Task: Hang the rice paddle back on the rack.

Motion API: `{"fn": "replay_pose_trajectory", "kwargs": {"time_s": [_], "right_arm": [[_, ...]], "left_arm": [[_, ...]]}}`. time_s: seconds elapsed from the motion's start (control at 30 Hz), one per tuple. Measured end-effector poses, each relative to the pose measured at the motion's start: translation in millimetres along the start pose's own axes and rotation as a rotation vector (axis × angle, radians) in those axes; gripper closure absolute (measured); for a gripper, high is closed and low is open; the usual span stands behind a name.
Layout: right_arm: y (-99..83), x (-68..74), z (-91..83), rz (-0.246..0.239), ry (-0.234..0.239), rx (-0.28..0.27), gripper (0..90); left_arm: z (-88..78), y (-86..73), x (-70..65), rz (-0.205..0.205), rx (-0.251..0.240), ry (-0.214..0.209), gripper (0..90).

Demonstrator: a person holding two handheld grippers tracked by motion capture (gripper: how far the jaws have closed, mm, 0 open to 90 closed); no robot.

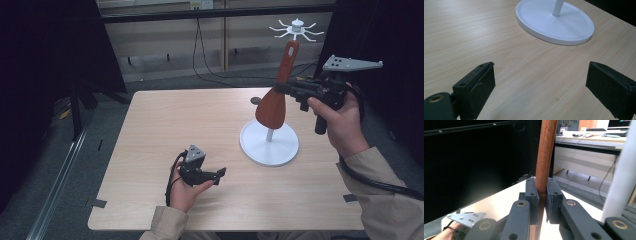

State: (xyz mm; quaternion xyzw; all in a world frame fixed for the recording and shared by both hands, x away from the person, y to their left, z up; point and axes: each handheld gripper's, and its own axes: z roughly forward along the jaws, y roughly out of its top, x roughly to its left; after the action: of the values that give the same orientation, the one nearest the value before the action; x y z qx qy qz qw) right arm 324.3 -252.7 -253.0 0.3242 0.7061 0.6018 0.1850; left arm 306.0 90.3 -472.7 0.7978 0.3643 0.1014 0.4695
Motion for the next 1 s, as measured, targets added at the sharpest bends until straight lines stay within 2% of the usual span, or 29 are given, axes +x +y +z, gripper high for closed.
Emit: {"fn": "replay_pose_trajectory", "kwargs": {"time_s": [0.13, 0.4, 0.7, 1.0], "right_arm": [[2.9, -6.0, 1.3, 0.005, -0.013, 0.006, 82.4], [2.5, -20.0, 10.2, 0.026, -0.008, 0.027, 82.2], [2.3, -20.5, 8.2, 0.01, 0.002, 0.009, 82.3], [4.2, -28.9, 4.3, 0.032, -0.013, 0.002, 82.3]], "left_arm": [[-0.8, -0.5, 0.9, -0.001, 0.0, -0.003, 8.4], [-2.4, 0.2, 2.5, 0.0, -0.002, 0.002, 8.5], [-3.9, -0.4, 4.7, 0.0, -0.004, 0.004, 8.5], [-4.5, 0.1, 4.6, 0.0, -0.007, 0.006, 8.6]]}}
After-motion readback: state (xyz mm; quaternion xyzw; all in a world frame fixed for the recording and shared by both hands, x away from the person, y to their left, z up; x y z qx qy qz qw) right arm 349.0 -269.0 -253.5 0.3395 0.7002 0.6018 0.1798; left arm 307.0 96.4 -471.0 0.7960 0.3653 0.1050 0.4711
